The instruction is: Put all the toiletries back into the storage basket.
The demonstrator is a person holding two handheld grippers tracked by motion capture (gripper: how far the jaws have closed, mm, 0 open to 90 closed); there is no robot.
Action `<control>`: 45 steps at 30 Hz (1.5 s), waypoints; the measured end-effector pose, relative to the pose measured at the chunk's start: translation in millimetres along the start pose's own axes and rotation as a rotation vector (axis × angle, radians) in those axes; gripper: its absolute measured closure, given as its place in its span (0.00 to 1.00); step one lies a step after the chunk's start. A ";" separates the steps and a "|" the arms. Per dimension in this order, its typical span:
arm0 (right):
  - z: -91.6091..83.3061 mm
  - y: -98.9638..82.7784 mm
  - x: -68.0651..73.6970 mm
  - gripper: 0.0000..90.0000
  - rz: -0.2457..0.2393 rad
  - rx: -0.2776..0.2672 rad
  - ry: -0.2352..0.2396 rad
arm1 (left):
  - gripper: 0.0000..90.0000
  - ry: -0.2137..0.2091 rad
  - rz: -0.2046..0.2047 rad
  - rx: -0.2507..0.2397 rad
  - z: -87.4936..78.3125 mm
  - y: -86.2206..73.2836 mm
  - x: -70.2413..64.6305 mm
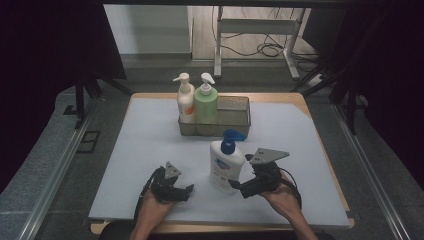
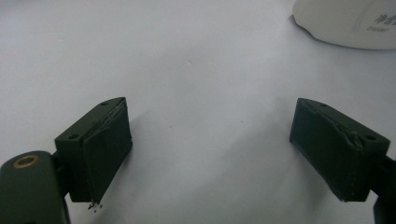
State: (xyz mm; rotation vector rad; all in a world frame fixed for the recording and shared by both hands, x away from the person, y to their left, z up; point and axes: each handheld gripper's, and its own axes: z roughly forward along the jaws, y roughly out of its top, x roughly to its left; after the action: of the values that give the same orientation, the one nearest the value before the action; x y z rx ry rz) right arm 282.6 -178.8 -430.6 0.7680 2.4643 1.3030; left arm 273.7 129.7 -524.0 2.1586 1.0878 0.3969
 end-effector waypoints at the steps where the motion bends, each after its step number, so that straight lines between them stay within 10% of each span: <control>1: 1.1 2.2 1.2 0.00 0.001 -0.002 -0.002 | 0.13 0.000 -0.001 -0.001 0.1 0.0 -0.1; 45: 18.4 36.1 10.9 0.41 -0.024 -0.001 -0.017 | 0.13 0.001 -0.002 -0.001 0.2 0.0 -0.1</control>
State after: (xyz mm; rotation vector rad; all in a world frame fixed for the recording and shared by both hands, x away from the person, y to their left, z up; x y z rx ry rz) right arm 293.8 -143.3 -411.1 0.7443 2.4517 1.2837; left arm 273.7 129.5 -524.1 2.1569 1.0898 0.3976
